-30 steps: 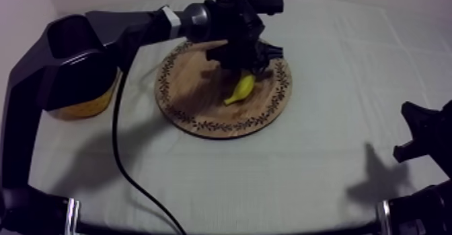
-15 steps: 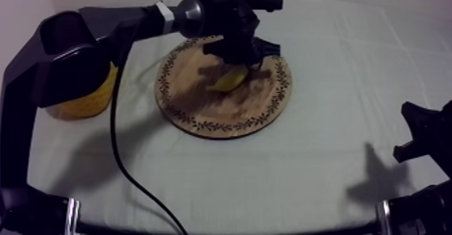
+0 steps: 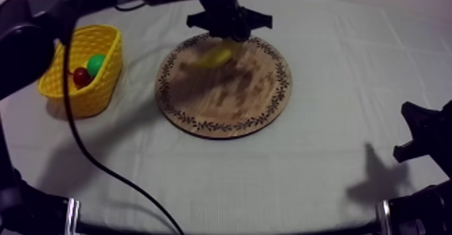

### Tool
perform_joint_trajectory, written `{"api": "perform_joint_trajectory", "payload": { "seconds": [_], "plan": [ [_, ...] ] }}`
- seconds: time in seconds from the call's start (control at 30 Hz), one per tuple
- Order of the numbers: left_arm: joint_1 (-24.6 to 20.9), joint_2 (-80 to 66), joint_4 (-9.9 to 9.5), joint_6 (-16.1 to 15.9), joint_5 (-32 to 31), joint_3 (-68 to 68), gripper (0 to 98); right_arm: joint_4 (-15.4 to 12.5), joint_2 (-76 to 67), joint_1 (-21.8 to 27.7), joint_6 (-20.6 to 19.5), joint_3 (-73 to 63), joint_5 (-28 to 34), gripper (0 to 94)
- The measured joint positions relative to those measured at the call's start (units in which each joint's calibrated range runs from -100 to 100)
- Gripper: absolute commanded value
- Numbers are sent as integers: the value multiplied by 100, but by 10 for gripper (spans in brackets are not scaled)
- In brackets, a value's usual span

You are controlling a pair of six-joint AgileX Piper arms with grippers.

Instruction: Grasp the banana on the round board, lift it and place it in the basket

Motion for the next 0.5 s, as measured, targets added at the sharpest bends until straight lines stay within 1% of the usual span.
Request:
{"api": "perform_joint_trajectory", "payload": {
  "seconds": [0.3,0.5],
  "plan": [
    [-297,-1562,111,-326,156,1052,220,0,0,0,0,0,0,3],
    [-535,-2578,103,-518,243,2018,212,0,0,0,0,0,0,3]
  ]
}}
